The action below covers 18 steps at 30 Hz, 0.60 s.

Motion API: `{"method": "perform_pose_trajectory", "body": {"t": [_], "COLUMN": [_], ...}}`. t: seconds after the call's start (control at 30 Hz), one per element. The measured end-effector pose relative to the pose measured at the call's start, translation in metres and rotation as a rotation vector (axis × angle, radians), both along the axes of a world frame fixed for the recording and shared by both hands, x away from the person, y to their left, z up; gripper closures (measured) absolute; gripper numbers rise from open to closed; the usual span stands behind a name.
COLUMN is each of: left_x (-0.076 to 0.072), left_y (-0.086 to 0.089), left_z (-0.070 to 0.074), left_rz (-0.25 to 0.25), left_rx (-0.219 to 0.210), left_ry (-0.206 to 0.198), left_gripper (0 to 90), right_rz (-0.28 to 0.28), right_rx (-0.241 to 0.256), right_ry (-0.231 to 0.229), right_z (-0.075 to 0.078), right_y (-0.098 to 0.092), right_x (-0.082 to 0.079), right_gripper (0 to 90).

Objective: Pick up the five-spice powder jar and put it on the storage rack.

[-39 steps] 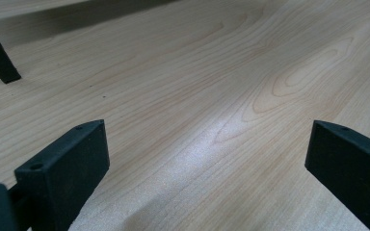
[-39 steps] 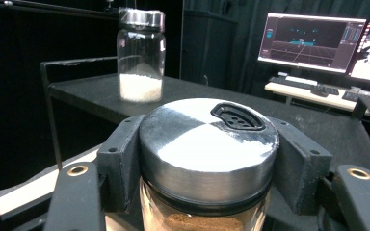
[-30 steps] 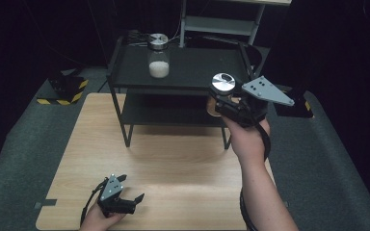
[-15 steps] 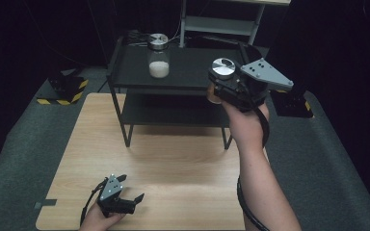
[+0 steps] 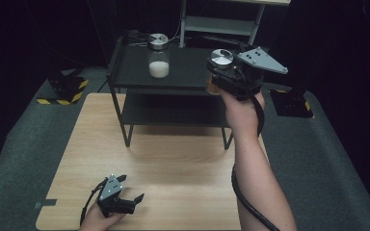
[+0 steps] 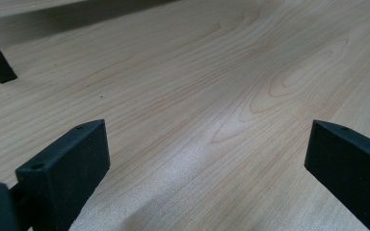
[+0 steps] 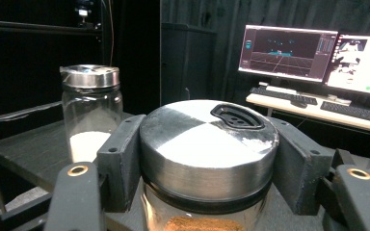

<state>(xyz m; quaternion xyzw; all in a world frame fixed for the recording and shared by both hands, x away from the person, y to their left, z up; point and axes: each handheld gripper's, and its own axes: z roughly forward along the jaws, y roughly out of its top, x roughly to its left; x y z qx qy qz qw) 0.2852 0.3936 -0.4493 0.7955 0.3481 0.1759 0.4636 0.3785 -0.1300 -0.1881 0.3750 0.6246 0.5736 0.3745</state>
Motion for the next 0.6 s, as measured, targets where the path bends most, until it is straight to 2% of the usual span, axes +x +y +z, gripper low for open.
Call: {"method": "perform_pose_trajectory", "body": {"t": [0.6], "left_x": [0.000], "left_y": [0.001], "left_z": [0.000], "left_rz": [-0.005], "left_rx": [0.000], "left_ry": [-0.001], "left_gripper": [2.1], "right_rz": [-0.024], "right_rx": [-0.027], "right_ry": [0.025], "right_z": [0.014], "right_y": [0.022], "right_x": [0.033], "right_gripper": [35.1]}}
